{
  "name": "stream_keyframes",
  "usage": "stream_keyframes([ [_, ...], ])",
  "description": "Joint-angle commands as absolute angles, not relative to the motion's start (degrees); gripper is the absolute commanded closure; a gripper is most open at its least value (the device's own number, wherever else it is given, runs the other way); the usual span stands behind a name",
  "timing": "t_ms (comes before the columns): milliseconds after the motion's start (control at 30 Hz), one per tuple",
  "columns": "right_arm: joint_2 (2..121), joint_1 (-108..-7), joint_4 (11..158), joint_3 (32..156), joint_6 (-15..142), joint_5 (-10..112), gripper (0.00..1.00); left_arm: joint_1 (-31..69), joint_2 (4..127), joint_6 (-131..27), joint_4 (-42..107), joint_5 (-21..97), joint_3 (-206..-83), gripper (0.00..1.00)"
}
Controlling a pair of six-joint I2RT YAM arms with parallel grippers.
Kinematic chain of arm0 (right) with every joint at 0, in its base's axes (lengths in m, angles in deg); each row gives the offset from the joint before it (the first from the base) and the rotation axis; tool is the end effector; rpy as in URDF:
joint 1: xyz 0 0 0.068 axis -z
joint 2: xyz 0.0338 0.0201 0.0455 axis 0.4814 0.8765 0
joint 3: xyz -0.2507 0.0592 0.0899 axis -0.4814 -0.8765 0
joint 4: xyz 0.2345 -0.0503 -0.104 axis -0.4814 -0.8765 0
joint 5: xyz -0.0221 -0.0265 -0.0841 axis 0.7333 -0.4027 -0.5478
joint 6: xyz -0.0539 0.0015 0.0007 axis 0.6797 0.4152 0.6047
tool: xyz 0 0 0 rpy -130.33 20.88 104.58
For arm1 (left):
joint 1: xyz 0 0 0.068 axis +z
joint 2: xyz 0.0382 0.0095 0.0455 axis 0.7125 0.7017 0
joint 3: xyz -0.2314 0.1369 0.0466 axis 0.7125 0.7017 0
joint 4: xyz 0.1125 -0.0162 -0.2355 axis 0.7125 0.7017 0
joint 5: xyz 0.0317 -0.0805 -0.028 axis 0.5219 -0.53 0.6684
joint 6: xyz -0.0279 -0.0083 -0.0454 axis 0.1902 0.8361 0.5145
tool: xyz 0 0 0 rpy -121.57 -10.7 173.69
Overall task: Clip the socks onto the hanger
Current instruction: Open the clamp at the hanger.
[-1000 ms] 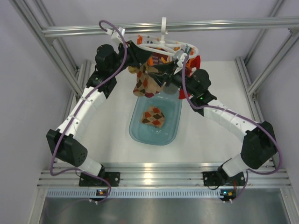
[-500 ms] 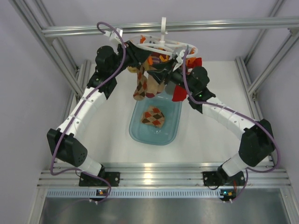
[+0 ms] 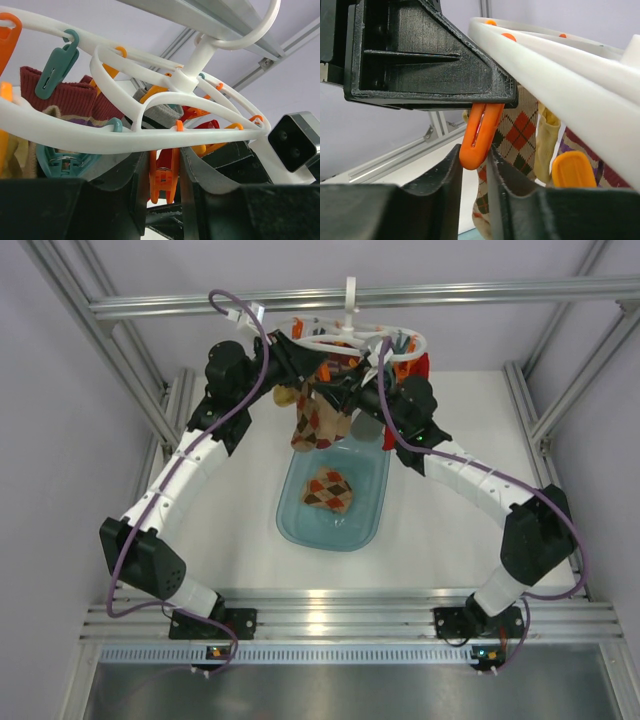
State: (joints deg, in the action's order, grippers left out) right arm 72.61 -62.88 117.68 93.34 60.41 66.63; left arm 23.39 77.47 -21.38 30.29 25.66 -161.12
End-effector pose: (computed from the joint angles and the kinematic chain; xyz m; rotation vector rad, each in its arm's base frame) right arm 0.3121 0.2280 0.3893 -0.6300 1.2322 0.9031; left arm 0.3291 -0.1468 0.4511 0.0314 1.5986 -1.1574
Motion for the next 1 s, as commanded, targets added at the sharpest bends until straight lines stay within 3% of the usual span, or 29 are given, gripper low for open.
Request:
stream_keyframes([
  [0, 72.21, -62.09, 121.31, 98.01, 59.22, 62.35, 0.80, 23.90, 75.97, -20.91, 28.98, 27.43, -160.48, 1.00],
  [133, 71.77, -62.09, 121.66, 97.40, 60.01, 60.86, 1.00, 23.99, 75.88, -21.69, 29.51, 27.69, -160.39, 1.00],
  [200, 71.33, -62.09, 122.36, 96.79, 60.28, 60.85, 1.00, 24.08, 75.53, -22.22, 30.29, 28.04, -160.48, 1.00],
  [400, 70.10, -62.00, 123.24, 95.03, 60.54, 60.85, 1.00, 25.48, 75.09, -23.45, 31.44, 27.95, -161.00, 0.76],
  [767, 69.31, -61.82, 123.69, 93.71, 60.54, 63.05, 1.00, 26.19, 76.93, -22.31, 32.76, 26.28, -162.94, 0.61],
  [933, 68.96, -61.82, 123.69, 93.18, 61.16, 63.32, 1.00, 26.36, 77.29, -21.44, 32.06, 26.37, -163.20, 0.64],
  [967, 68.96, -61.82, 123.69, 93.09, 61.25, 63.32, 1.00, 26.36, 77.29, -21.35, 31.88, 26.46, -163.20, 0.74],
])
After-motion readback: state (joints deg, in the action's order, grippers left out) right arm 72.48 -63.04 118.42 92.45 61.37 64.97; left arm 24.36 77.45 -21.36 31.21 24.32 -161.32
